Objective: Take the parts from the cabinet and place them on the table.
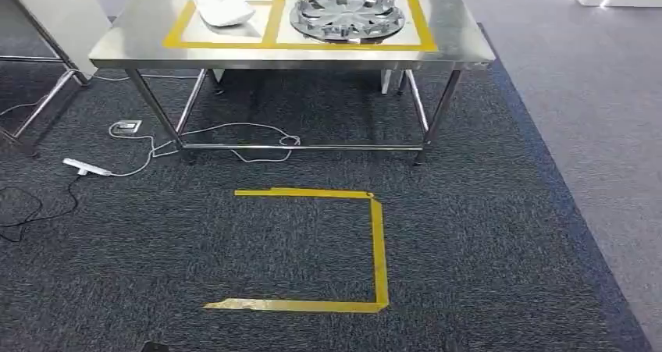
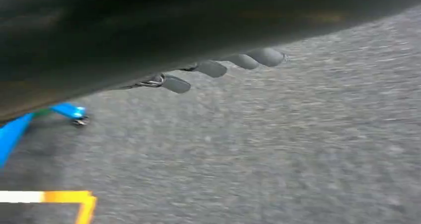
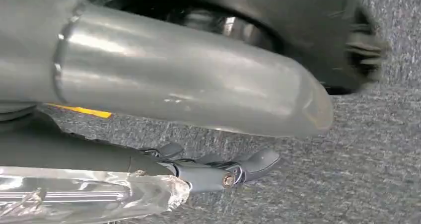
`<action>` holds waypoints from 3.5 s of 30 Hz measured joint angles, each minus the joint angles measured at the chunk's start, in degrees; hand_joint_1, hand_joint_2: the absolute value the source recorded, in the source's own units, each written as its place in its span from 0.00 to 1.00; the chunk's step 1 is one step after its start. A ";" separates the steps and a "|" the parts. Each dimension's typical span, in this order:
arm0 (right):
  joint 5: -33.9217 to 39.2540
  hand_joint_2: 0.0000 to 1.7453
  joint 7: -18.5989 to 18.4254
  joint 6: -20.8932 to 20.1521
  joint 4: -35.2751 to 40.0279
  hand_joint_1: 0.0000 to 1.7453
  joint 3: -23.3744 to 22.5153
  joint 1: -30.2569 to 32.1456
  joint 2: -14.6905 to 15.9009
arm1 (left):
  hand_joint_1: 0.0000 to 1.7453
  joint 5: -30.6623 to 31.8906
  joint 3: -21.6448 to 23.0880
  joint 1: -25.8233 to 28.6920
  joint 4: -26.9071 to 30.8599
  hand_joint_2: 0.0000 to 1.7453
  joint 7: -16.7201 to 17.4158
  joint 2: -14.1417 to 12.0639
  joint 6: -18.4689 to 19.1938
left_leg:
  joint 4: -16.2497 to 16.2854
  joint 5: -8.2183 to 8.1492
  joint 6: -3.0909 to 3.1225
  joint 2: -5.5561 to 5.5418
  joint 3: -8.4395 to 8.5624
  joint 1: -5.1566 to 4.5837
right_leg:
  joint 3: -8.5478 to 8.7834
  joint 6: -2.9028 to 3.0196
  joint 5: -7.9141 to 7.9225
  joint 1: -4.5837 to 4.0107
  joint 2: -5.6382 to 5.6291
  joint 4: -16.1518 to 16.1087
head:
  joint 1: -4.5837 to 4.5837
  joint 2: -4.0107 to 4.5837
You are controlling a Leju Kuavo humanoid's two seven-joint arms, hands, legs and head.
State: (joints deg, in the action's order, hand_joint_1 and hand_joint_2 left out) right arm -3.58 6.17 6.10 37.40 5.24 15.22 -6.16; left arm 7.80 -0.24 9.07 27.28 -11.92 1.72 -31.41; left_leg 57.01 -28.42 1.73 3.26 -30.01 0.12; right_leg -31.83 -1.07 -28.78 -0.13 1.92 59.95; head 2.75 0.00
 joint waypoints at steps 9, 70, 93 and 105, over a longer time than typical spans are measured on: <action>-1.68 0.00 -1.51 1.51 0.15 0.00 0.70 -0.15 0.20 | 0.00 9.67 -3.06 3.22 2.44 0.00 5.01 2.43 0.76 | 9.94 -7.30 -2.45 -2.16 -3.25 0.24 | 1.93 2.33 0.79 -0.27 -2.04 -4.03 | -0.68 0.00; -5.64 0.00 0.70 1.86 -5.14 0.00 0.57 -3.78 0.20 | 0.00 29.51 -20.62 0.00 -0.99 0.00 0.11 8.35 2.45 | 5.07 -4.56 -3.12 -1.32 -0.91 0.84 | 1.38 1.33 0.11 0.64 -1.30 -2.90 | -0.79 0.00; -5.82 0.00 0.94 1.21 -7.17 0.00 0.53 -4.80 -0.09 | 0.00 35.28 -26.03 -0.25 0.00 0.00 -0.85 10.23 1.57 | 0.25 0.17 -1.22 1.59 -0.28 0.65 | 0.38 -1.73 -0.61 1.06 1.90 -0.76 | -0.09 0.00; -5.53 0.00 1.83 1.10 -8.33 0.00 0.35 -5.34 -0.17 | 0.00 37.68 -27.39 -0.72 -0.46 0.00 -1.70 10.08 1.27 | 17.18 -7.37 -3.08 -2.81 -7.41 0.67 | 1.42 1.22 -0.24 0.43 -4.74 -2.53 | -0.81 0.00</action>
State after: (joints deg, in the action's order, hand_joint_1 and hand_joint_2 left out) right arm -9.11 8.00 7.19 29.07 5.60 9.89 -6.34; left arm 45.49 -27.63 8.35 26.82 -13.62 11.80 -30.14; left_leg 74.19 -35.79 -1.35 0.45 -37.42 0.78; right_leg -30.41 0.15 -29.02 0.30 -2.82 57.42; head 1.94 0.00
